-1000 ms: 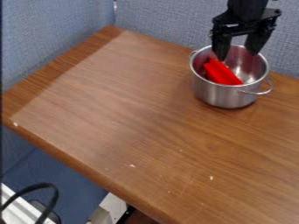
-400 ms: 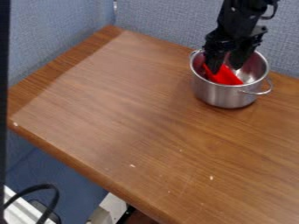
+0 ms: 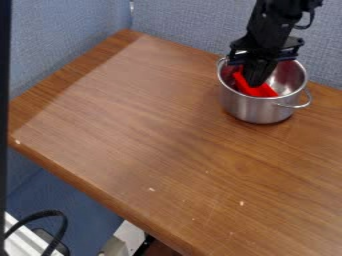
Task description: Put the red object in the metal pot
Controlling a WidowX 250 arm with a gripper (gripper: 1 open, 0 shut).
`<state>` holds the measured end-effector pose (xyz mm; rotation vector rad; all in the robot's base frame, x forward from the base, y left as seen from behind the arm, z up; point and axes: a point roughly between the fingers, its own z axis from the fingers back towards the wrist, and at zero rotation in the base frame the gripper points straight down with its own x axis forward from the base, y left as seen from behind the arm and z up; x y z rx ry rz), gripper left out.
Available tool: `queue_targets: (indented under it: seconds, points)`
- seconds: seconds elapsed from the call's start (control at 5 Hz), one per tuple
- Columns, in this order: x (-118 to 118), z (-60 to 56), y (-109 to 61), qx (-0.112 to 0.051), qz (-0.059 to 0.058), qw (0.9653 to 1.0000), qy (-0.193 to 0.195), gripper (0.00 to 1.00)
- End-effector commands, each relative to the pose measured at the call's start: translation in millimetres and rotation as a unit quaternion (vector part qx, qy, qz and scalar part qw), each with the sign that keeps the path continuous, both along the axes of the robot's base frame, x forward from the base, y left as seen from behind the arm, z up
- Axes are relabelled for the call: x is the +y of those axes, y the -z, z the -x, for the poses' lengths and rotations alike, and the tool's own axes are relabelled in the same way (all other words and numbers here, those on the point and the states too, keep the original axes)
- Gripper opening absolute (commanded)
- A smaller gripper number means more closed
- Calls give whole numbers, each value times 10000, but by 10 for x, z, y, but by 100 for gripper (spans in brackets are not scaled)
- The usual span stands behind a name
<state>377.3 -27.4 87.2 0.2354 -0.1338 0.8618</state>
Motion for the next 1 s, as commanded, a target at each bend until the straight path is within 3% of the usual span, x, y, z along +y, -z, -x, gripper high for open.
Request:
queue_targets:
  seconds: [0.0,0.4,0.6,0.8]
  points:
    - [81,-127,-482,-493,125,9984,248,0]
    - [139,-459,-867,-598,463,9971,-65,0]
    - [108,-552,-831,-551,481,9973,87,100]
    - [75,-571,-807,-453,534,9972,245,100]
